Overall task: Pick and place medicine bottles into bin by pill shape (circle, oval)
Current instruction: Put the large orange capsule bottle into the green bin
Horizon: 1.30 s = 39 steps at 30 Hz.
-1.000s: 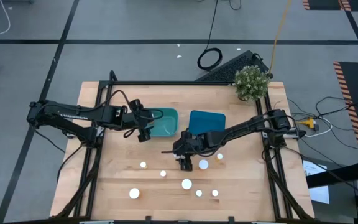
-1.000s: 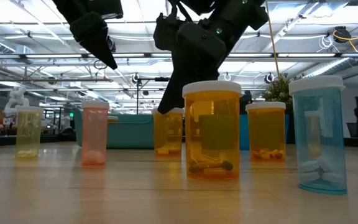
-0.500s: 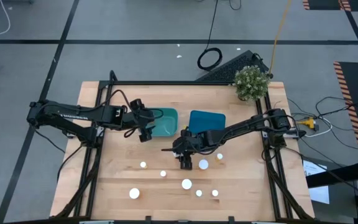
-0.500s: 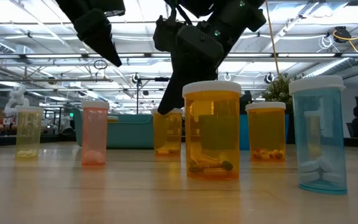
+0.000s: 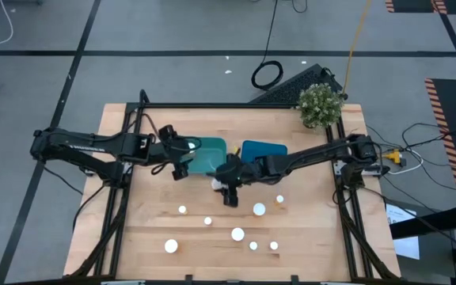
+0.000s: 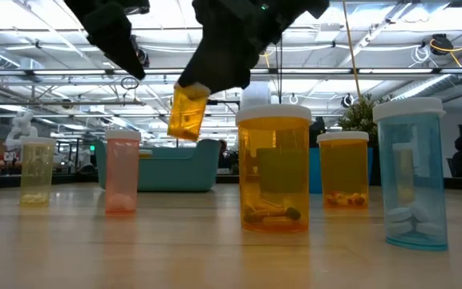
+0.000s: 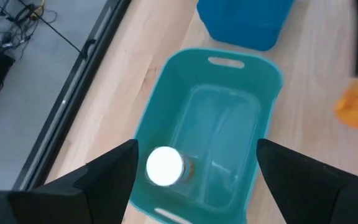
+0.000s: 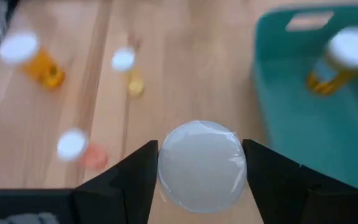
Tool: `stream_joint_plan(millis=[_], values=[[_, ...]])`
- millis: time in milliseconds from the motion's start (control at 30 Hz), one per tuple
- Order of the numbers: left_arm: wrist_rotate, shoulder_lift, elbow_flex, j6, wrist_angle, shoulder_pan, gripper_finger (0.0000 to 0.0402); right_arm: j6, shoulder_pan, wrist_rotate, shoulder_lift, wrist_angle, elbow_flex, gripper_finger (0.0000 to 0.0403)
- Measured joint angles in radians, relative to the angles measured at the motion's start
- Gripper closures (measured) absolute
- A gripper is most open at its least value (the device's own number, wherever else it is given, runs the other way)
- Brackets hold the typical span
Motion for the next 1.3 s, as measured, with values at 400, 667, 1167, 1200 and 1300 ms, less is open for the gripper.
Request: stream_joint_plan(millis=[400,667,1167,1200,1300], values=[[-0.081,-0.112,-0.036,-0.063,-0.02,-0.113,0.0071,-0.015,-0.187,0.0,-0.002,0.011,0.087,0.0187],[-0.09,-0.121,-0.048,-0.063,-0.012,-0.119,0.0071,-0.013,-0.302,-0.052,0.013,0.011,0.087,0.0187],[-0.091,-0.121,-0.048,-0.043,0.019,-0.118,0.0071,-0.024,-0.314,-0.081,0.105,0.063,0.087,0.0187],[-0.091,-0.121,-0.048,-0.043,0.019,-0.118,0.0071,-0.024,-0.314,-0.081,0.114,0.068,0.087,0.0187],[-0.091,-0.121,-0.048,-0.041,0.022,-0.118,0.0071,-0.018,-0.314,-0.081,0.141,0.078,0.086,0.0187]])
